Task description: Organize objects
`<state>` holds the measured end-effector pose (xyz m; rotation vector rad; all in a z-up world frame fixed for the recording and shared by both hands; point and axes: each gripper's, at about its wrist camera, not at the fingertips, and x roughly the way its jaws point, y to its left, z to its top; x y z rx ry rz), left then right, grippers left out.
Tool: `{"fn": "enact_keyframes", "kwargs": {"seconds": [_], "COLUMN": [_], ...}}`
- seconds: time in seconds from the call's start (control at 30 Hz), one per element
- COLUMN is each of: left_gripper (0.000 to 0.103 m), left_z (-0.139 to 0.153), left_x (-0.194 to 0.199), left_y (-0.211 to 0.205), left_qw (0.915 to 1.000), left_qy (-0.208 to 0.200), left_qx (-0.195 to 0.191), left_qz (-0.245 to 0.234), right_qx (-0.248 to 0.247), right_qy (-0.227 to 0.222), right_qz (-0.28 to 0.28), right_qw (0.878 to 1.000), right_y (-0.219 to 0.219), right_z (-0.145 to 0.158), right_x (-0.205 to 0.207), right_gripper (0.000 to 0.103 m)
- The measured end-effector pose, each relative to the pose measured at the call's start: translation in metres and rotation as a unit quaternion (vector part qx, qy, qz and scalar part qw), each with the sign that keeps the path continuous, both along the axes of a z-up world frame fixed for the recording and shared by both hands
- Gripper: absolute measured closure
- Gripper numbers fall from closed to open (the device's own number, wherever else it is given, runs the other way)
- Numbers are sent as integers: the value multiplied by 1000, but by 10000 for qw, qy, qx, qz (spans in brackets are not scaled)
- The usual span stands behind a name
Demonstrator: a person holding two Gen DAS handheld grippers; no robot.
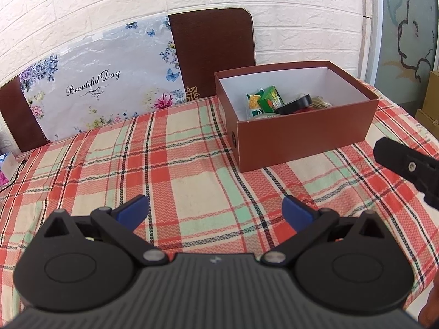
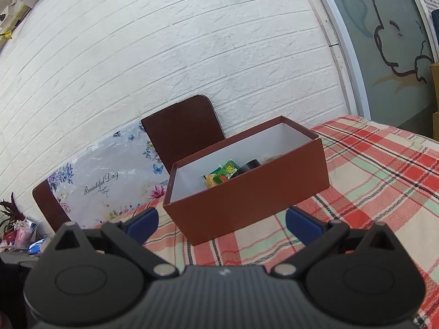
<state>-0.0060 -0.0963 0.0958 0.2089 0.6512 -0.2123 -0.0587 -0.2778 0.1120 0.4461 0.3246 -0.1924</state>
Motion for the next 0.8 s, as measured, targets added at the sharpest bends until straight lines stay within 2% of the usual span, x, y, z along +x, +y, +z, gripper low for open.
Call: {"fn": "enact_keyframes", "kwargs": {"seconds": [0.8], "left_gripper": [0], "left_z": [-5], "left_x": [3], "left_y": [0], "left_qw": [10000], "left_qy": [81], "left_qx": [17], "left_qz": [39], "right_qx": [31], "right_qy": [81], "right_qz": [21], "right_qw": [10000], "right_y": [1], "right_z": [-4], "right_x": [1], "right_gripper": [0]}}
